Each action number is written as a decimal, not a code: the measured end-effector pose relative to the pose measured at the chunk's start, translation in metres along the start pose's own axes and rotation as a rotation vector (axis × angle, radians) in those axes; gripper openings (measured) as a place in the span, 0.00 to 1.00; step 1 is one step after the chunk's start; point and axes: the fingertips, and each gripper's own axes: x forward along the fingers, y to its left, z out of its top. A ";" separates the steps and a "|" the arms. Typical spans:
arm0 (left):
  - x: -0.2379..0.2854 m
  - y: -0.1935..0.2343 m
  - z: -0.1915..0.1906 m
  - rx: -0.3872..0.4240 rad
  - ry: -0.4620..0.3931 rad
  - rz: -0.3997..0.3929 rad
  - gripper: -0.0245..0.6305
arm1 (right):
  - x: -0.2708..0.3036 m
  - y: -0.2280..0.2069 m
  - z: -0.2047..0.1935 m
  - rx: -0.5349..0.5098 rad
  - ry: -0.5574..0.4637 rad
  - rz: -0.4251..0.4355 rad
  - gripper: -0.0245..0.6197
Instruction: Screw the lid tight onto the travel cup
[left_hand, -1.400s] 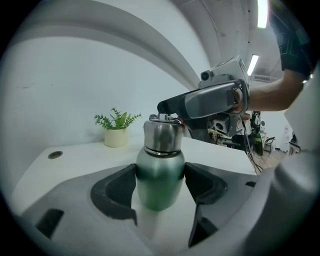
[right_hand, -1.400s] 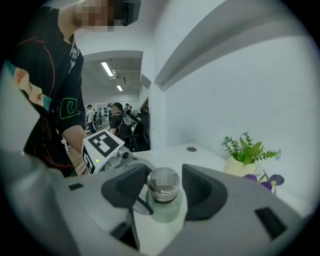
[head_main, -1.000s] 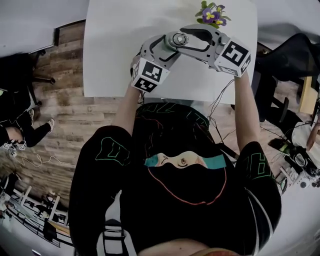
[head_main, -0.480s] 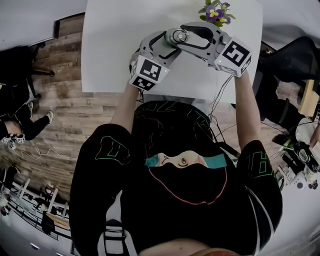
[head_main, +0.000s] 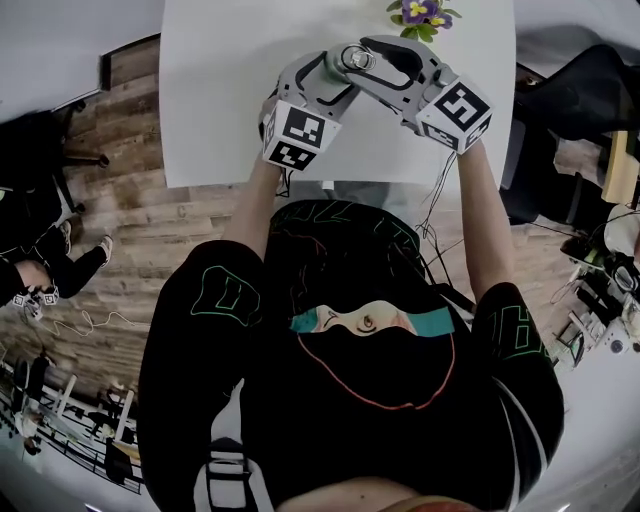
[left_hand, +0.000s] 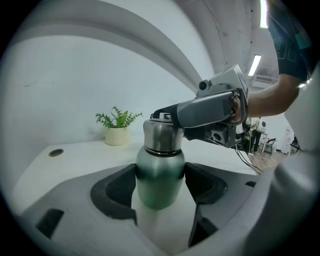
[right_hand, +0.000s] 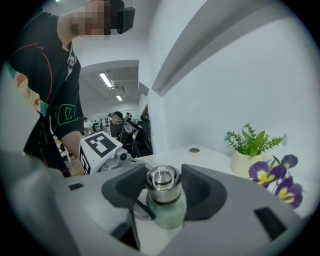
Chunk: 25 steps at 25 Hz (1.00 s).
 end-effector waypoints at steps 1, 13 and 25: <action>0.000 0.000 0.000 0.000 0.002 0.000 0.52 | 0.000 0.000 0.000 0.009 -0.010 -0.020 0.40; 0.003 0.002 0.005 0.002 0.006 0.014 0.52 | -0.003 -0.008 -0.006 0.037 -0.067 -0.329 0.40; 0.002 0.003 0.005 0.010 -0.008 0.033 0.52 | -0.005 -0.009 -0.006 0.143 -0.098 -0.635 0.40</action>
